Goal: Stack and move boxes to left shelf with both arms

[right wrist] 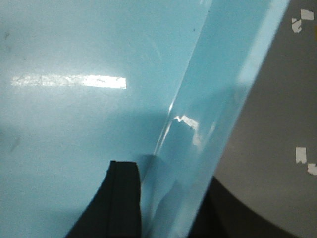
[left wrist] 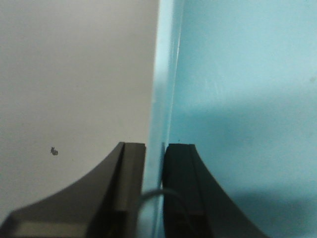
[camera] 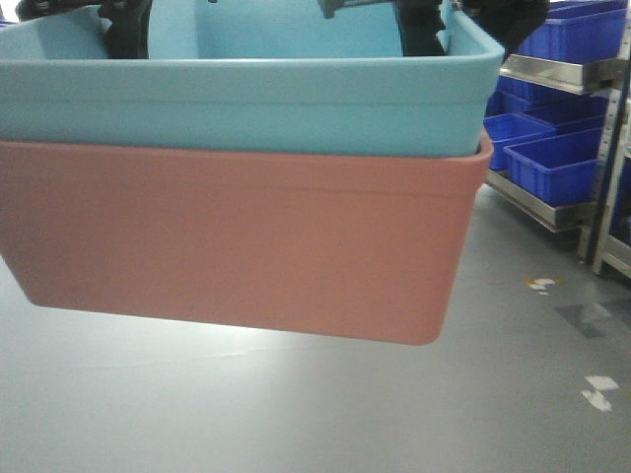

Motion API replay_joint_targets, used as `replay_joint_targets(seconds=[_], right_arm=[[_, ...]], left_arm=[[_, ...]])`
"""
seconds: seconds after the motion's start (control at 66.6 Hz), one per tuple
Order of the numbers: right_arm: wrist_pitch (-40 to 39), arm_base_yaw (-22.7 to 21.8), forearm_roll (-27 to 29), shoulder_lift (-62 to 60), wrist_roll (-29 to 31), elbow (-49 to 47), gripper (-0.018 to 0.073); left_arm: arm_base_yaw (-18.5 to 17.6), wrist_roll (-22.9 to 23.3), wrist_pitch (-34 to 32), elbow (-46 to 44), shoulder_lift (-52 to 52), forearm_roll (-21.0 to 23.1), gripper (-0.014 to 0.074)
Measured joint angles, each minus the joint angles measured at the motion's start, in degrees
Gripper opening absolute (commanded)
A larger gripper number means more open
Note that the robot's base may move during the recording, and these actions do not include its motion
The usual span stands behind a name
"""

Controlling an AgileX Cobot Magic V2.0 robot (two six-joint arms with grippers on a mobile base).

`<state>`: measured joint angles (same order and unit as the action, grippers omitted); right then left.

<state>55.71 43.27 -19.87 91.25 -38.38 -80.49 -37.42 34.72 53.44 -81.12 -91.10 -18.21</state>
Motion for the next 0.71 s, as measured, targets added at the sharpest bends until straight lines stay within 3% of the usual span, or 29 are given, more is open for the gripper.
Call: replay_joint_targets(seconds=[0.706], right_arm=[[0.00, 0.00, -0.10, 0.00, 0.00, 0.00, 0.0055]], left_arm=[[-0.13, 0.00, -0.11, 0.00, 0.00, 0.00, -0.0003]])
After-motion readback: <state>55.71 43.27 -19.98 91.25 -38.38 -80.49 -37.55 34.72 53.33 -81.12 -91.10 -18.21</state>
